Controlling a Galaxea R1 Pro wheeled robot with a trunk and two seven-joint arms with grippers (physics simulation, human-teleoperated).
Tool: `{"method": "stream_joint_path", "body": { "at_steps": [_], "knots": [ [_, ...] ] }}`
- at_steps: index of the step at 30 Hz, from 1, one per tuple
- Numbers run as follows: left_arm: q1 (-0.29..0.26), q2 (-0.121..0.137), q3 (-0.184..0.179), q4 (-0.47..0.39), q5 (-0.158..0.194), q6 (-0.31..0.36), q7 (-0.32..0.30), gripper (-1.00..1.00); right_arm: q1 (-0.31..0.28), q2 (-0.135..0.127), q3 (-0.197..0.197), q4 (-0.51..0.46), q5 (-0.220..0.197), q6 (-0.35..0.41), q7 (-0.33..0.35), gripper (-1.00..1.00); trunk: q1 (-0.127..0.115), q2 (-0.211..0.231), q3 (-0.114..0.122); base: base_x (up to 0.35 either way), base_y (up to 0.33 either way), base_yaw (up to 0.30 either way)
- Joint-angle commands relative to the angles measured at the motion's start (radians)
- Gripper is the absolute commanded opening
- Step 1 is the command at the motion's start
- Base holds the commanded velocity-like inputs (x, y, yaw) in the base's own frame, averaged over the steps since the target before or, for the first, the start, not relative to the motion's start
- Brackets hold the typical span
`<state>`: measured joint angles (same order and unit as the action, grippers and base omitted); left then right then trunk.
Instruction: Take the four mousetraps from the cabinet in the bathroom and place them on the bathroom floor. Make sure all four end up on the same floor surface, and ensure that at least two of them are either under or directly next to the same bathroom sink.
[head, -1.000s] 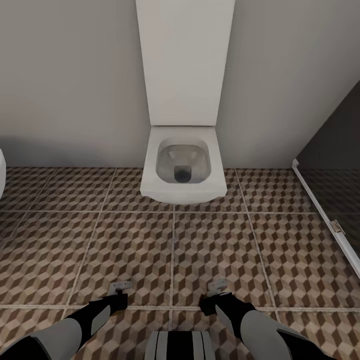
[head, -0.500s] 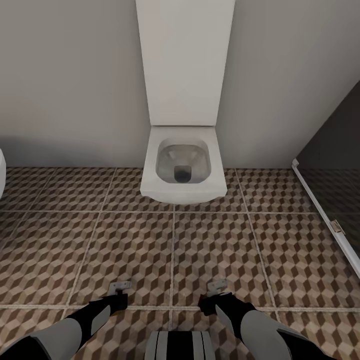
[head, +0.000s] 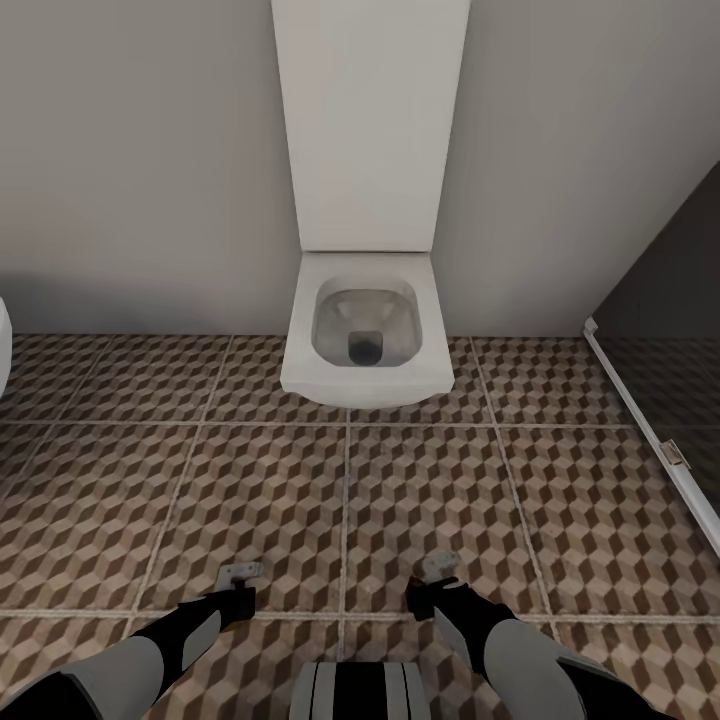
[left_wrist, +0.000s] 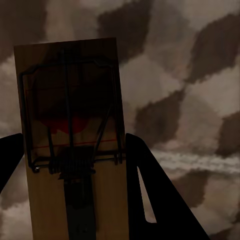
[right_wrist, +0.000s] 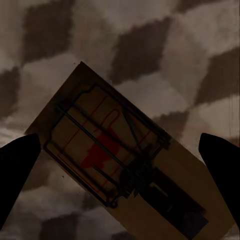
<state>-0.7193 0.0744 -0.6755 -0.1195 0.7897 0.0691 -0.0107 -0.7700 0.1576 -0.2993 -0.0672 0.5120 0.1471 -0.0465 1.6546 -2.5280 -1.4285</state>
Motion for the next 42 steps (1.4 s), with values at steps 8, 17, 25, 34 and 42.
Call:
{"method": "stream_joint_path", "body": {
  "at_steps": [8, 17, 25, 34, 42],
  "knots": [
    [0.0, 0.001, -0.004, -0.002, 0.003, 0.004, -0.001, -1.0, 0.0, -0.013, -0.014, -0.002, 0.004, -0.004, -0.021, -1.0, 0.0, 0.0, -0.001, 0.0, 0.0, 0.0],
    [0.0, 0.001, -0.004, -0.002, 0.003, 0.004, -0.002, -1.0, 0.0, -0.013, -0.015, -0.002, 0.003, -0.004, -0.022, -1.0, 0.0, 0.0, -0.004, 0.0, 0.0, 0.0],
    [0.0, 0.001, -0.004, -0.002, 0.003, 0.004, -0.002, -1.0, 0.0, -0.013, -0.015, -0.002, 0.003, -0.004, -0.023, -1.0, 0.002, -0.001, -0.02, 0.0, 0.0, 0.0],
    [0.0, 0.001, -0.004, -0.002, 0.003, 0.004, -0.002, -1.0, 0.0, -0.013, -0.015, -0.002, 0.003, -0.004, -0.023, -1.0, 0.002, -0.001, -0.02, 0.0, 0.0, 0.0],
    [0.0, 0.001, -0.004, -0.001, 0.003, 0.004, -0.002, -1.0, 0.0, -0.013, -0.014, -0.002, 0.003, -0.004, -0.023, -1.0, 0.002, -0.001, -0.02, 0.0, 0.0, 0.0]
  ]
}}
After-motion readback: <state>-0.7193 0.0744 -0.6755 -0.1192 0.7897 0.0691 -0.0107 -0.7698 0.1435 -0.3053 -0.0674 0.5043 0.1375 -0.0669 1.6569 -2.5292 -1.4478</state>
